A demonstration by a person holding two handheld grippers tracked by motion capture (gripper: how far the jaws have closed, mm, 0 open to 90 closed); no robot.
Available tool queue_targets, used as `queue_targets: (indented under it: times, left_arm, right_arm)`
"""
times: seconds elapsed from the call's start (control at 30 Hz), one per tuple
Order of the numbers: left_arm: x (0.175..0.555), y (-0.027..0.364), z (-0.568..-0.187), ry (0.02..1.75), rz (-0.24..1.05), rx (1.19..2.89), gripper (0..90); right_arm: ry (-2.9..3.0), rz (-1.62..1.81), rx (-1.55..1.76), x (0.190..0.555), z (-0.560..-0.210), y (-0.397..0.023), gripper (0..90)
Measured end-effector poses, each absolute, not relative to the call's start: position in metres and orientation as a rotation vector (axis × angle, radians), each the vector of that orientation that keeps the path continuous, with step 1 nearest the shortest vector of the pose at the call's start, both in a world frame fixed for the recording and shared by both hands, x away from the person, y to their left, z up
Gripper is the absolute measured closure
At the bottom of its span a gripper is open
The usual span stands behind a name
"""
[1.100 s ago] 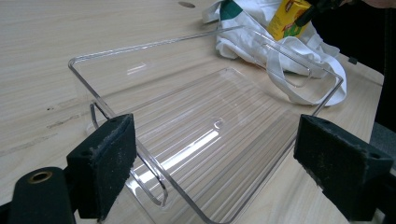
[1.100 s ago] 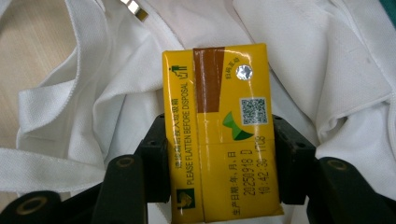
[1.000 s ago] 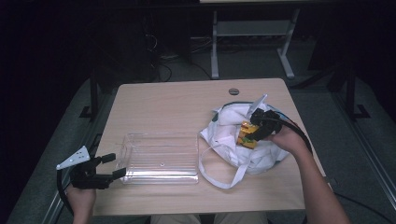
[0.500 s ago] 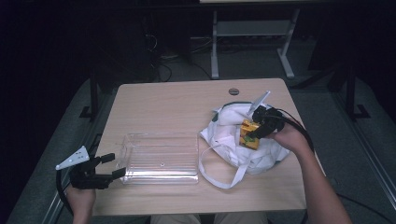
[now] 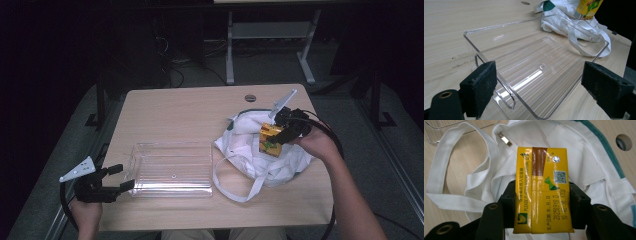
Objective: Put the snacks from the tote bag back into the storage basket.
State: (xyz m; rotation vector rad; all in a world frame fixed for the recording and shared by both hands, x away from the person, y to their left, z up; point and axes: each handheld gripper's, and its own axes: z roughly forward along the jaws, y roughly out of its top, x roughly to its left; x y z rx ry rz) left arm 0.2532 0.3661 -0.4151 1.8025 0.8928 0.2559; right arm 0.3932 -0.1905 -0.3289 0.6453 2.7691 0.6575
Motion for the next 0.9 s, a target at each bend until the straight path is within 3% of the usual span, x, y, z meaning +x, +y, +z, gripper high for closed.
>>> queue_targets:
  times: [0.9]
  left_arm:
    - [0.252,0.366,-0.415,0.898,0.254,1.789,12.8]
  right_arm:
    - [2.828,0.745,0.522,0.364,-0.301,-0.174,51.0]
